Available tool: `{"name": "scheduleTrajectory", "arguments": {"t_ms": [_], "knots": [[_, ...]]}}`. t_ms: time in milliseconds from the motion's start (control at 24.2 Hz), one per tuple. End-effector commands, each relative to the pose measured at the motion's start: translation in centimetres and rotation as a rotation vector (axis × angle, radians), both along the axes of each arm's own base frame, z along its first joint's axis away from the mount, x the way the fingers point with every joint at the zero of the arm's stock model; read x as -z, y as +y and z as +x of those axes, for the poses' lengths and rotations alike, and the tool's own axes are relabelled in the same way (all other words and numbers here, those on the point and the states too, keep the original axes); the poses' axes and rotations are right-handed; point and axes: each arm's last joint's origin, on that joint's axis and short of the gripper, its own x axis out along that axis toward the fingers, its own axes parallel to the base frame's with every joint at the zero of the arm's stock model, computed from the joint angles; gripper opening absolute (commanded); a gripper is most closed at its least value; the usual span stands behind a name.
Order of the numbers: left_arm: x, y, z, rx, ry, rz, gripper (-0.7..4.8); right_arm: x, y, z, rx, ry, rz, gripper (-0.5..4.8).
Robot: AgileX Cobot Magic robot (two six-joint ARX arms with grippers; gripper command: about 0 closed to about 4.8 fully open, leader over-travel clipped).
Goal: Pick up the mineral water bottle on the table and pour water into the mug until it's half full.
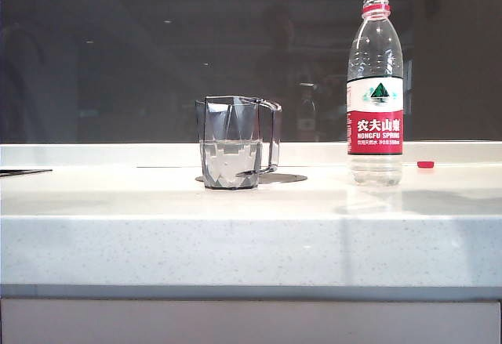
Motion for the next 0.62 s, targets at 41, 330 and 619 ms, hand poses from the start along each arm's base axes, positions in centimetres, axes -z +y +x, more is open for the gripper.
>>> {"name": "scheduleTrajectory", "arguments": {"t_ms": [41,330,619], "knots": [[-0.2,0.0,0.0,0.002,-0.011,0.001,-0.04,0.1,-1.8,-0.2,0.032,-0.049,-0.066,0.00],[-0.2,0.0,0.0,0.020,-0.012,0.001,-0.04,3.3,-6.5,-0.9,0.202,-0.164,-0.024,-0.01],[-0.2,-0.2,0.0,0.056,-0.011,0.000,-0.04,5.9,-8.6,-1.0,0.249,-0.217,-0.038,-0.01]]}}
